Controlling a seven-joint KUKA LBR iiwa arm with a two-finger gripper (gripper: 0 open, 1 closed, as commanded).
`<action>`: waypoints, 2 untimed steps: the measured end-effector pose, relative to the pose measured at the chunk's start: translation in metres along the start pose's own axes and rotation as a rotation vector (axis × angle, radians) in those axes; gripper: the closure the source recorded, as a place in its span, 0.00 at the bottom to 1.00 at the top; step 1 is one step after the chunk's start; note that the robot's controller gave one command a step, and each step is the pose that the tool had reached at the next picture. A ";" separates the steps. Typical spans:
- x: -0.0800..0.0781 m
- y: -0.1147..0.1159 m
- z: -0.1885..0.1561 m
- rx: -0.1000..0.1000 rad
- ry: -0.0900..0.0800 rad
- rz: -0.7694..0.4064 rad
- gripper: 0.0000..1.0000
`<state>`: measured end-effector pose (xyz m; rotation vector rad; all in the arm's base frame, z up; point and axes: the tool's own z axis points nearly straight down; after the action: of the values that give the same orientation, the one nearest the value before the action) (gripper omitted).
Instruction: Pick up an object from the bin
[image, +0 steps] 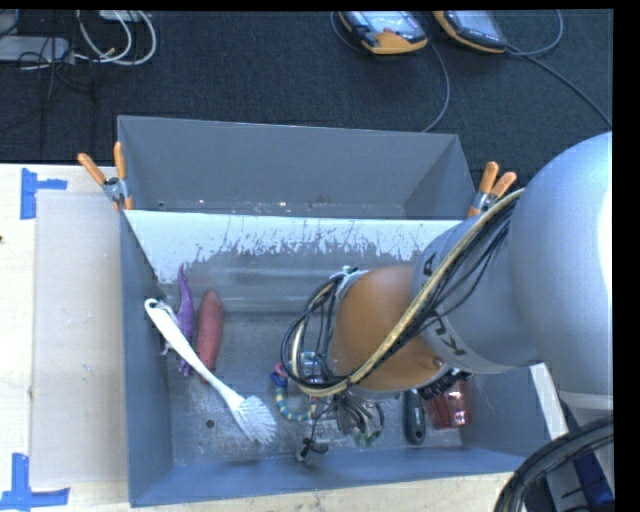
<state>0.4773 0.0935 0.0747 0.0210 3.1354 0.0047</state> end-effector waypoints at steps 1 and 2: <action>0.001 -0.022 0.001 -0.003 -0.012 -0.125 0.00; -0.018 -0.057 0.005 0.000 -0.002 -0.212 0.00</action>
Offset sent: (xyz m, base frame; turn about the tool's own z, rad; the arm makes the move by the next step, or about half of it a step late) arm 0.0158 -0.0567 -0.0046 -0.2121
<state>0.4943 0.0364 0.0701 -0.3110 3.1176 0.0041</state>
